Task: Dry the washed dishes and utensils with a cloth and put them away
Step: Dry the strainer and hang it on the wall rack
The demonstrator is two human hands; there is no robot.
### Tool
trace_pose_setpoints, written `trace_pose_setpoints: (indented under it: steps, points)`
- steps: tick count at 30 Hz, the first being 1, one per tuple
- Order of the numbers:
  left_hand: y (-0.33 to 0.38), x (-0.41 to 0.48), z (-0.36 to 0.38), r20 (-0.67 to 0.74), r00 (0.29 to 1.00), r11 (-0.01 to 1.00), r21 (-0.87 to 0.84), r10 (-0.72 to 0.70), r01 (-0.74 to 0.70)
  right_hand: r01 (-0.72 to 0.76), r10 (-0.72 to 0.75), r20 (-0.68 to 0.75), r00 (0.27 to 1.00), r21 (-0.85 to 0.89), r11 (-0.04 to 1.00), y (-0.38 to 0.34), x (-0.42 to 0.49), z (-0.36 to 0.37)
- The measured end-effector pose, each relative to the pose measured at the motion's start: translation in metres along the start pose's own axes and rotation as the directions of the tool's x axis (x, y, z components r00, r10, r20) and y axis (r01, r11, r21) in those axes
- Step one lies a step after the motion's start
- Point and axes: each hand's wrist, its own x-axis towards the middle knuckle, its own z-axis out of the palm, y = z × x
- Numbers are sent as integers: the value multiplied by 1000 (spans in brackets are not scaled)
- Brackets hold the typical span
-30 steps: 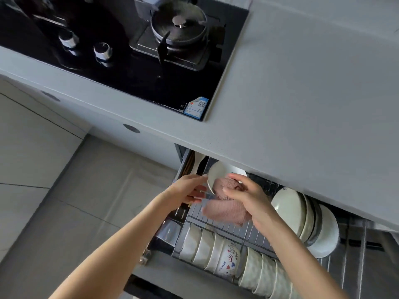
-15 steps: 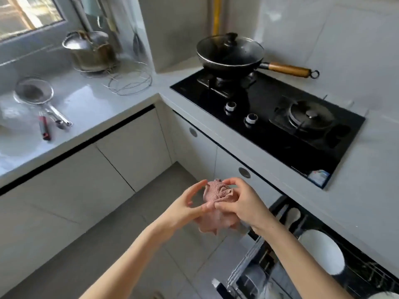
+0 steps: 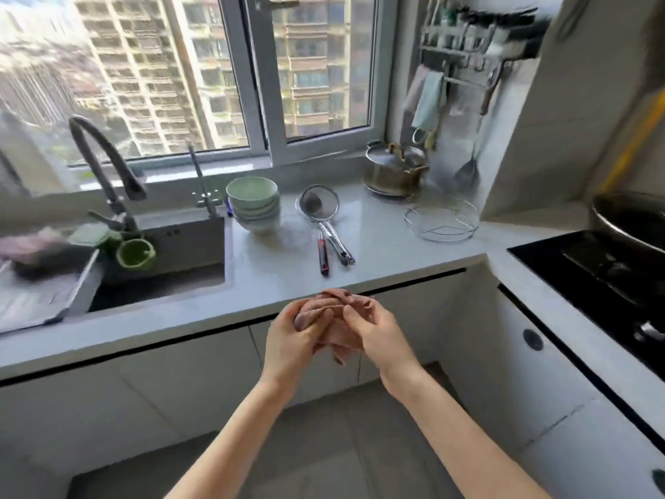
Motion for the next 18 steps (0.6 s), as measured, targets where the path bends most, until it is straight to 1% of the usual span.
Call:
trace_pose_setpoints:
  steps: [2, 3, 4, 5, 7, 9, 10, 12, 14, 15, 16, 18]
  points:
    - [1, 21, -17, -23, 997, 986, -146, -80, 76, 63, -56, 57, 997, -129, 990, 4, 21, 35]
    - [1, 30, -22, -7, 991, 966, -223, -136, 131, 61, -48, 102, 994, -129, 990, 6, 29, 49]
    - [0, 41, -28, -2, 982, 947, -268, -187, 179, 34, -19, 154, 988, -94, 995, 7, 40, 64]
    - [-1, 51, -34, -4, 975, 938, -273, -224, 214, -11, 20, 204, 979, -47, 999, 8, 51, 76]
    - [-1, 76, -46, 29, 965, 935, -241, -261, 260, -108, 99, 276, 956, 15, 994, 9, 77, 96]
    - [4, 107, -59, 131, 958, 941, -193, -255, 277, -196, 167, 341, 925, 54, 979, 10, 108, 112]
    - [6, 124, -67, 158, 955, 951, -146, -249, 272, -238, 185, 383, 905, 96, 967, 11, 126, 119]
    - [9, 158, -88, 177, 942, 958, 17, -286, 288, -299, 193, 464, 865, 165, 940, 10, 163, 135]
    - [4, 197, -116, 179, 918, 925, 215, -353, 314, -379, 254, 514, 819, 153, 913, 7, 200, 154]
    - [3, 216, -130, 173, 907, 902, 280, -383, 328, -437, 302, 541, 785, 138, 889, 6, 219, 164]
    - [4, 234, -143, 165, 897, 884, 315, -410, 346, -501, 352, 563, 748, 130, 856, 6, 239, 174]
    - [7, 271, -164, 167, 876, 867, 313, -453, 388, -643, 473, 580, 663, 117, 757, 5, 276, 192]
